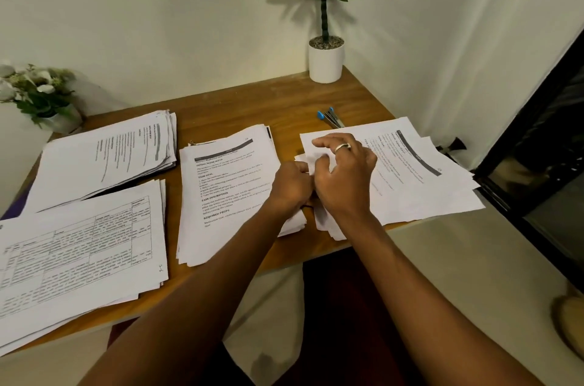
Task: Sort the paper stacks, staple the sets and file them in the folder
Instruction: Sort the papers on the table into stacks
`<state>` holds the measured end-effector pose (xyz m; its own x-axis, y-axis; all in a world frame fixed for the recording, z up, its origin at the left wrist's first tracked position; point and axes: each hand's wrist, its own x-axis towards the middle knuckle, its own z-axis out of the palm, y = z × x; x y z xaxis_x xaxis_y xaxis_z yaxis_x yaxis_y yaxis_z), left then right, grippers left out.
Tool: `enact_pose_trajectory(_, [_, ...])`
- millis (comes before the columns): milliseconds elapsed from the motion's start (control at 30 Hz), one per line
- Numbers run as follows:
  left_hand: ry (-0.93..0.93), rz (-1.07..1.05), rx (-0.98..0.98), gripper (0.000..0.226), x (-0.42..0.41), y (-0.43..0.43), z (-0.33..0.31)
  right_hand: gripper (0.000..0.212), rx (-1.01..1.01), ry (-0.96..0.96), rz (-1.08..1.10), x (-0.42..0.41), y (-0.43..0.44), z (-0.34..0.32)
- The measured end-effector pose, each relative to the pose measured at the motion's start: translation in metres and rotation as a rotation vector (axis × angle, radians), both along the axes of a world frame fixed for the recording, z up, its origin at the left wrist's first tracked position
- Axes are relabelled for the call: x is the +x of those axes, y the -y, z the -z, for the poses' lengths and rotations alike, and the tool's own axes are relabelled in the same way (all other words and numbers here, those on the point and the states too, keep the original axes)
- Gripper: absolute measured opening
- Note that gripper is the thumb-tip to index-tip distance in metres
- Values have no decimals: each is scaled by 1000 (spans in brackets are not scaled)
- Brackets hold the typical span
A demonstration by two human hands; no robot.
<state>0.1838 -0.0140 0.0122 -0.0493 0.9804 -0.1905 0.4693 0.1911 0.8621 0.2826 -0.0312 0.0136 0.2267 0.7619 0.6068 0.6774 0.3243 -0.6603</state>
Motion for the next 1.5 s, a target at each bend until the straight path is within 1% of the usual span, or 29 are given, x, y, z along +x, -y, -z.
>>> enact_pose_trajectory(67, [-39,37,39,17,-3,2,-1,22,-178,22,-12,0,-2,4])
enact_pose_trajectory(133, [-102,31,109,21,-6,2,-3,22,-288,50,-26,1,-3,8])
enact_pose_trajectory(200, [-149,16,158,12,-13,3,-4,22,-375,68,-46,0,-2,12])
enact_pose_trajectory(267, [-201,-23,181,31,-26,3,-6,22,-419,68,-63,-4,0,16])
enact_pose_trajectory(333, [-264,-94,225,40,-51,3,-6,23,-437,51,-94,-12,1,18])
enact_pose_trajectory(467, [-329,-257,256,33,-103,5,3,29,-478,47,-229,-40,-4,21])
enact_pose_trajectory(533, [-352,-288,273,30,-124,9,12,40,-526,91,-262,-54,-9,25])
enact_pose_trajectory(600, [-293,-291,262,27,-136,15,24,50,-577,121,-276,-65,-14,30])
enact_pose_trajectory(633, [-250,-297,261,26,-139,19,30,52,-585,118,-276,-70,-16,31])
enact_pose_trajectory(667, [-215,-315,282,23,-141,23,37,51,-575,103,-268,-73,-17,33])
enact_pose_trajectory(767, [-135,-392,429,13,-140,31,51,45,-502,56,-220,-77,-19,34])
enact_pose_trajectory(867, [-104,-416,486,11,-140,32,54,40,-443,54,-204,-80,-18,31])
enact_pose_trajectory(933, [-83,-419,501,11,-140,32,54,45,-439,13,-224,-83,-19,29])
enact_pose_trajectory(1000, [-65,-429,514,11,-143,32,56,54,-472,-61,-256,-84,-20,27])
enact_pose_trajectory(1067, [-52,-439,524,11,-145,33,58,57,-497,-100,-270,-83,-22,27])
enact_pose_trajectory(1133, [-36,-439,536,11,-145,33,59,53,-499,-93,-278,-81,-22,26])
enact_pose_trajectory(1233, [-19,-442,550,11,-145,33,59,31,-503,-93,-264,-76,-25,24])
enact_pose_trajectory(1300, [-5,-441,553,11,-145,33,59,21,-524,-124,-243,-71,-28,23])
enact_pose_trajectory(1500, [1,-447,562,9,-145,33,60,17,-551,-173,-211,-66,-33,23])
